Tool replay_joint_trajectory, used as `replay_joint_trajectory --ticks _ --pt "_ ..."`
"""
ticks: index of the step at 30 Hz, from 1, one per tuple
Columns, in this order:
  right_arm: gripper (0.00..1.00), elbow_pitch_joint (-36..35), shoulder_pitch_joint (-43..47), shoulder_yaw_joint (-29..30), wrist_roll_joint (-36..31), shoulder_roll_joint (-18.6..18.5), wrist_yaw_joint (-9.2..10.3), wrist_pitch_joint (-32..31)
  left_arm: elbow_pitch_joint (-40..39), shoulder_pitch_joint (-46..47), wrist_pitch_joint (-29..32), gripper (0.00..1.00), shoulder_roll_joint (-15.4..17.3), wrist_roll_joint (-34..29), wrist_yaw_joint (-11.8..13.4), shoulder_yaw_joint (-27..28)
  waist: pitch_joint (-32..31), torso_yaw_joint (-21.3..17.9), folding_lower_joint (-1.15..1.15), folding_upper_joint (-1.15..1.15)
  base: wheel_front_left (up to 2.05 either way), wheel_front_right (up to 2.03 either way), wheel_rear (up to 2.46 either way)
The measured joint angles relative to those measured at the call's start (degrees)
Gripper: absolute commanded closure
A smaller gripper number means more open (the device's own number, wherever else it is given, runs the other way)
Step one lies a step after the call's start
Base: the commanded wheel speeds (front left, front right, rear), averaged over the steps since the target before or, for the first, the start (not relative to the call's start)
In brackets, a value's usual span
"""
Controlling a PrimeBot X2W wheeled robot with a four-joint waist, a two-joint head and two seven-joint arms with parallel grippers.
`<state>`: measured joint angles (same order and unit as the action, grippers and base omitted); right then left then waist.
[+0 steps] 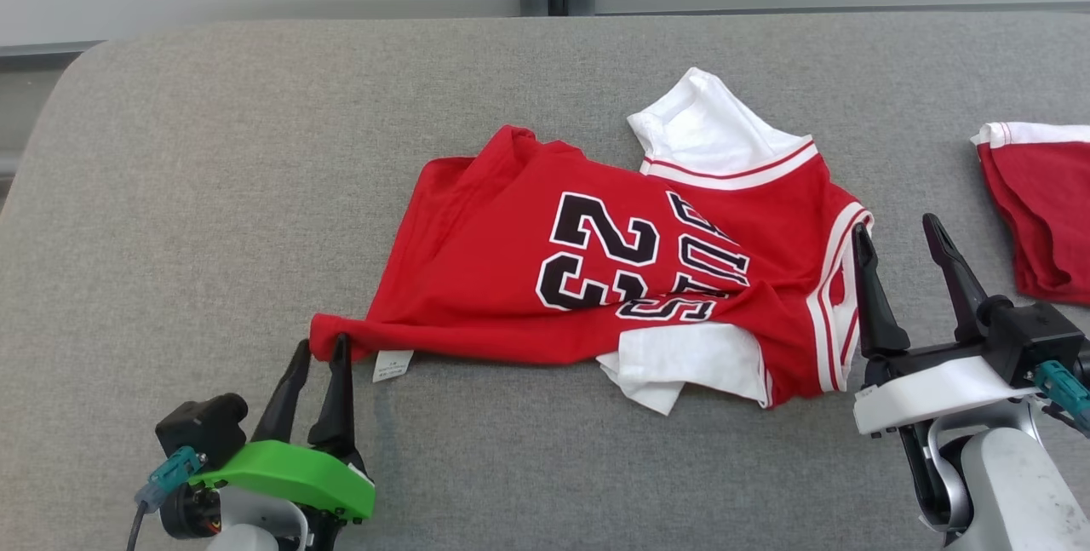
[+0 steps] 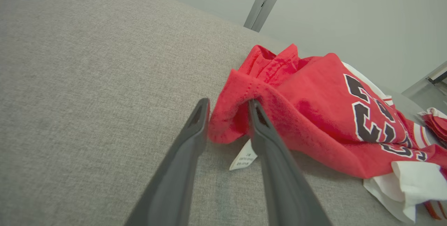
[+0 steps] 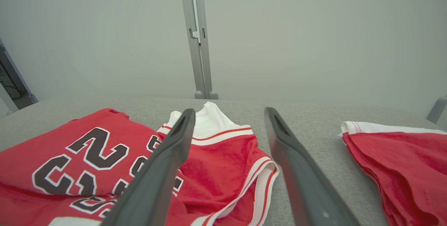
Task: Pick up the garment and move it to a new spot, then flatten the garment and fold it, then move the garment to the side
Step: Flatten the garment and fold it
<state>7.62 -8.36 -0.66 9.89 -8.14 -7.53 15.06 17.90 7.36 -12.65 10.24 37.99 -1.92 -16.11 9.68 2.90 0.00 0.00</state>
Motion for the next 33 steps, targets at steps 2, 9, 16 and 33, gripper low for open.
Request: replay_joint_trajectory --ticks 2,9,16,33 --pt "0.0 0.0 0.2 0.3 0.1 -0.1 0.0 0.0 1.9 0.1 -0.4 0.0 -0.1 0.0 0.0 0.5 -0.5 0.1 0.0 0.0 0.0 0.0 0.0" --pt "0.0 0.0 0.9 0.5 0.1 -0.1 0.0 0.0 2.9 0.6 -2.1 0.0 0.2 -1.7 -0.1 3.9 -1.8 0.0 0.0 0.0 0.0 0.0 0.0" --pt "0.0 0.1 1.6 0.8 0.0 -0.6 0.0 0.0 -4.4 2.1 -2.4 0.0 -2.5 -10.6 -2.7 10.1 -3.5 0.1 0.0 0.0 0.0 0.0 0.0" --pt "0.0 9.9 3.7 -3.2 3.6 -0.5 0.0 -1.3 -3.1 0.8 -2.4 0.0 -7.3 -18.9 -5.4 10.5 -8.0 -2.6 0.0 0.0 0.0 0.0 0.0"
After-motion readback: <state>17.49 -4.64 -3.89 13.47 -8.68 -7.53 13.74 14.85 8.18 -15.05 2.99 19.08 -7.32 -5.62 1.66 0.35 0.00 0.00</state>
